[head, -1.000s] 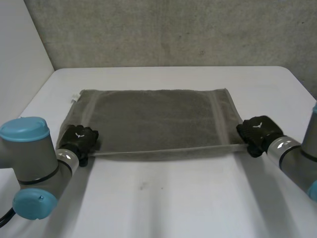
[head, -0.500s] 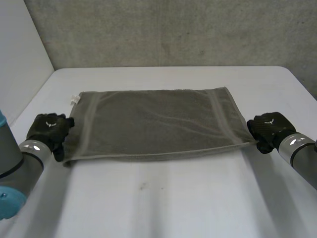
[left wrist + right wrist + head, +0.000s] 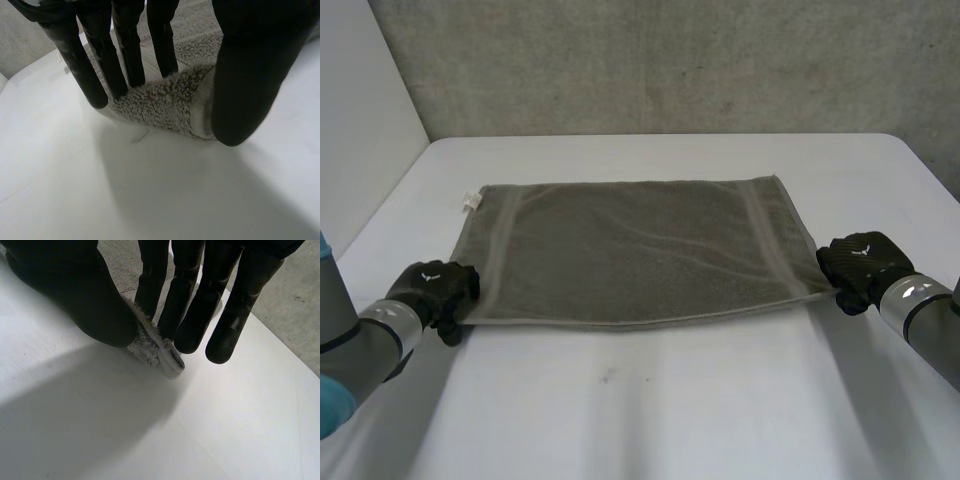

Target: Fold the towel.

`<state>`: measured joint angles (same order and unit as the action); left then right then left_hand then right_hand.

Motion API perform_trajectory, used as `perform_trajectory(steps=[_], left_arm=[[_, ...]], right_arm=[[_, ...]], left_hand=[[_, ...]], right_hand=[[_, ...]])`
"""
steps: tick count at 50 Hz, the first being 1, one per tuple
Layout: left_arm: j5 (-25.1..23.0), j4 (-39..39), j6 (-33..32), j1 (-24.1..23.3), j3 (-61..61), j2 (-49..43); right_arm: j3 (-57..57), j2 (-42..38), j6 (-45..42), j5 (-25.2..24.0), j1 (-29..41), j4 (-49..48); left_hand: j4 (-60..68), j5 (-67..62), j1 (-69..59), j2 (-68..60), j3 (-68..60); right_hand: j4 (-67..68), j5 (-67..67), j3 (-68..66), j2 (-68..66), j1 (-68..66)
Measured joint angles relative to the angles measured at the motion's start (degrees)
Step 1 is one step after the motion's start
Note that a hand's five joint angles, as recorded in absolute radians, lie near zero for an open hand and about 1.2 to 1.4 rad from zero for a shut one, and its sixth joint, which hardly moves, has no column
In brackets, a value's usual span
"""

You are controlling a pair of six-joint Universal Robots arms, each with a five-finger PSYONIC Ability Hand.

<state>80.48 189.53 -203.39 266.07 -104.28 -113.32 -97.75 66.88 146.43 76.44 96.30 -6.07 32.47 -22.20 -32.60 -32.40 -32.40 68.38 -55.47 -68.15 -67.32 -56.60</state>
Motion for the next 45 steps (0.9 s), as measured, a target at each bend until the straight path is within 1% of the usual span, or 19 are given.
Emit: perform_trajectory(steps=[3,5,6,10,11,17,21,24,30,32,33,34,35,36,37,38,39,41,45], left_arm=[[0.09,2.15,0.13,-0.21,1.03,-2.04],[0.1,2.83,0.15,-0.26,1.28,-2.51],[0.11,4.38,0.19,-0.33,1.77,-3.5],[0.12,6.92,0.17,-0.42,2.35,-4.85],[0.1,7.47,0.15,-0.43,2.43,-5.1],[0.1,8.79,-0.02,-0.55,2.08,-4.99],[0.16,7.1,-0.39,-0.66,0.23,-1.15],[0.15,3.74,-0.72,-0.56,-1.81,3.68],[0.06,-7.82,-2.43,0.34,-5.3,14.14],[0.01,-14.46,-4.35,1.32,-6.33,18.36],[-0.05,-19.11,-6.09,2.3,-6.86,20.85],[-0.05,-19.11,-6.09,2.3,-6.86,20.85],[-0.31,-25.3,-8.8,3.81,-7.39,23.92],[-0.31,-25.3,-8.8,3.81,-7.39,23.92],[-0.79,-29.19,-10.74,4.92,-7.6,25.73],[-1.17,-31.17,-11.79,5.56,-7.68,26.61],[-1.17,-31.17,-11.79,5.56,-7.68,26.61],[-3.67,-35.57,-14.7,7.65,-7.54,28.67],[-7.49,-34.63,-15.81,9.23,-6.51,28.57]], right_arm=[[-0.16,-0.07,0.0,0.02,0.03,-0.32],[-0.19,-0.08,0.0,0.02,0.03,-0.37],[-0.2,-0.09,0.0,0.02,0.03,-0.45],[-0.17,-0.07,-0.03,0.02,-0.03,-0.47],[-0.14,-0.04,-0.07,0.03,-0.07,-0.46],[0.31,0.38,-0.63,0.12,-0.25,-0.11],[0.87,1.83,-2.33,0.2,-0.37,2.54],[0.95,4.14,-5.47,0.09,-0.59,7.37],[-0.66,9.67,-14.68,-0.26,-1.84,20.41],[-2.12,12.47,-19.5,-0.37,-2.69,26.32],[-3.42,14.65,-23.07,-0.44,-3.45,30.29],[-3.42,14.65,-23.07,-0.44,-3.45,30.29],[-5.02,17.4,-27.34,-0.66,-4.48,34.65],[-5.02,17.4,-27.34,-0.66,-4.48,34.65],[-6.03,19.32,-30.16,-0.98,-5.31,37.31],[-7.03,21.52,-33.35,-1.75,-6.36,40.28],[-7.03,21.52,-33.35,-1.75,-6.36,40.28],[-7.78,25.14,-38.28,-4.56,-8.32,44.5],[-5.29,25.91,-38.49,-8.77,-9.28,44.96]], left_hand=[[7.4,-7.62,-8.08,-7.79,-7.78],[7.4,-7.62,-8.08,-7.79,-7.78],[16.88,-16.97,-17.3,-17.2,-16.91],[22.15,-22.14,-22.37,-22.72,-22.15],[29.34,-29.41,-29.23,-29.41,-29.18],[35.55,-34.96,-33.62,-35.69,-35.27],[36.83,-36.1,-34.43,-36.94,-36.45],[37.05,-36.33,-34.49,-37.13,-36.61],[37.13,-36.38,-34.71,-37.28,-36.79],[37.17,-36.53,-34.71,-37.3,-36.81],[37.19,-36.53,-34.71,-37.3,-36.82],[37.19,-36.53,-34.71,-37.3,-36.82],[37.23,-36.53,-34.71,-37.3,-36.84],[37.23,-36.53,-34.71,-37.3,-36.84],[37.26,-36.53,-34.72,-37.3,-36.86],[37.27,-36.53,-34.72,-37.31,-36.87],[37.27,-36.53,-34.72,-37.31,-36.87],[37.29,-36.53,-34.72,-37.32,-36.87],[37.3,-36.55,-34.73,-37.34,-36.87]], right_hand=[[0.0,0.0,0.0,0.0,0.0],[0.0,0.0,0.0,0.0,0.0],[0.0,0.0,0.0,0.0,0.0],[0.0,0.0,0.0,0.0,0.0],[0.0,0.0,0.0,0.0,0.0],[0.0,0.0,0.0,0.0,0.0],[0.0,0.0,0.0,0.0,0.0],[0.0,0.0,0.0,0.0,0.0],[0.0,-0.02,0.0,0.0,0.0],[0.0,-0.04,0.0,0.0,0.0],[0.0,-0.05,0.0,0.0,0.0],[0.0,-0.05,0.0,0.0,0.0],[0.0,-0.05,0.0,0.0,0.0],[0.0,-0.05,0.0,0.0,0.0],[0.0,-0.05,0.0,0.0,0.0],[0.0,-0.05,0.0,0.0,0.0],[0.0,-0.05,0.0,0.0,0.0],[0.0,-0.07,0.0,0.0,0.0],[0.0,-0.12,0.0,0.0,0.0]])
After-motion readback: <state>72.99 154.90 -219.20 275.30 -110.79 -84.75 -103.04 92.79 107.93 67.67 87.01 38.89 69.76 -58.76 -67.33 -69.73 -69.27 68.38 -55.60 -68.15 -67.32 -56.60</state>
